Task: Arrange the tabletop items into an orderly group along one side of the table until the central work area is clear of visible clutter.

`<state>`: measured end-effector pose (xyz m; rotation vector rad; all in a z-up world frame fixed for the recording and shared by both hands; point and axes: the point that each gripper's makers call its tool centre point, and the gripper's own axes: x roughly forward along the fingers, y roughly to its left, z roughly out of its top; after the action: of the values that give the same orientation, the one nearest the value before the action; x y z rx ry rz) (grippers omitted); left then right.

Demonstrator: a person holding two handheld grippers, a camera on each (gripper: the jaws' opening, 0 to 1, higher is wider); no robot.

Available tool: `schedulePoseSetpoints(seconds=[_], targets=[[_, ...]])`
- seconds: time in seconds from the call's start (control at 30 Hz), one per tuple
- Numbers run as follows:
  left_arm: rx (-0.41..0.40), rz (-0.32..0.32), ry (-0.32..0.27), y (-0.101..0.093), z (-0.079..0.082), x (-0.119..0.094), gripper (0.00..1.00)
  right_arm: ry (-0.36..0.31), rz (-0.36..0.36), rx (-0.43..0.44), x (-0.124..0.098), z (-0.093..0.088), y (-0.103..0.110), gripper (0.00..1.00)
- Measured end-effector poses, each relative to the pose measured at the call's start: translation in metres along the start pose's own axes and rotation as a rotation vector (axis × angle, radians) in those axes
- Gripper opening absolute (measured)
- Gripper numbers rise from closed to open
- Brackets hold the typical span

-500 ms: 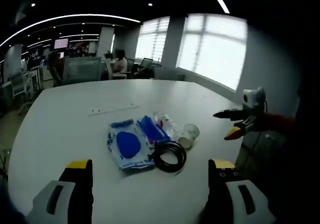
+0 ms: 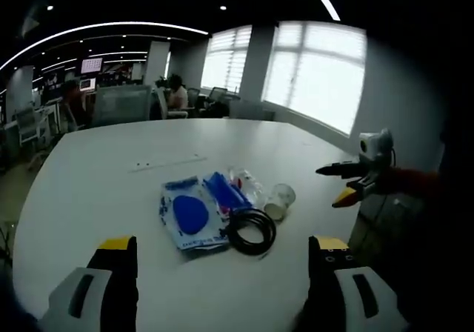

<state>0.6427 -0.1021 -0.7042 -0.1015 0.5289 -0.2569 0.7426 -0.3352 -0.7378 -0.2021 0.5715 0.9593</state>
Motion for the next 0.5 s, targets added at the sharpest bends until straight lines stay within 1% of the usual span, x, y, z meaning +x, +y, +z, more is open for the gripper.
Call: schedulePoseSetpoints(seconds=[0.13,0.23,0.5], targets=[[0.001,0.000,0.007,0.004,-0.003,-0.001,0.95,0.006,0.001,-0.016,-0.002,0.001,0.000,1.00],[0.001,0.001,0.016,0.008,-0.006,-0.001,0.95,0.010,0.003,-0.007,-0.003,0.000,0.000,1.00],[0.006,0.003,0.012,0.013,-0.006,-0.001,0.93,0.031,0.011,-0.013,-0.001,-0.004,0.002,1.00]])
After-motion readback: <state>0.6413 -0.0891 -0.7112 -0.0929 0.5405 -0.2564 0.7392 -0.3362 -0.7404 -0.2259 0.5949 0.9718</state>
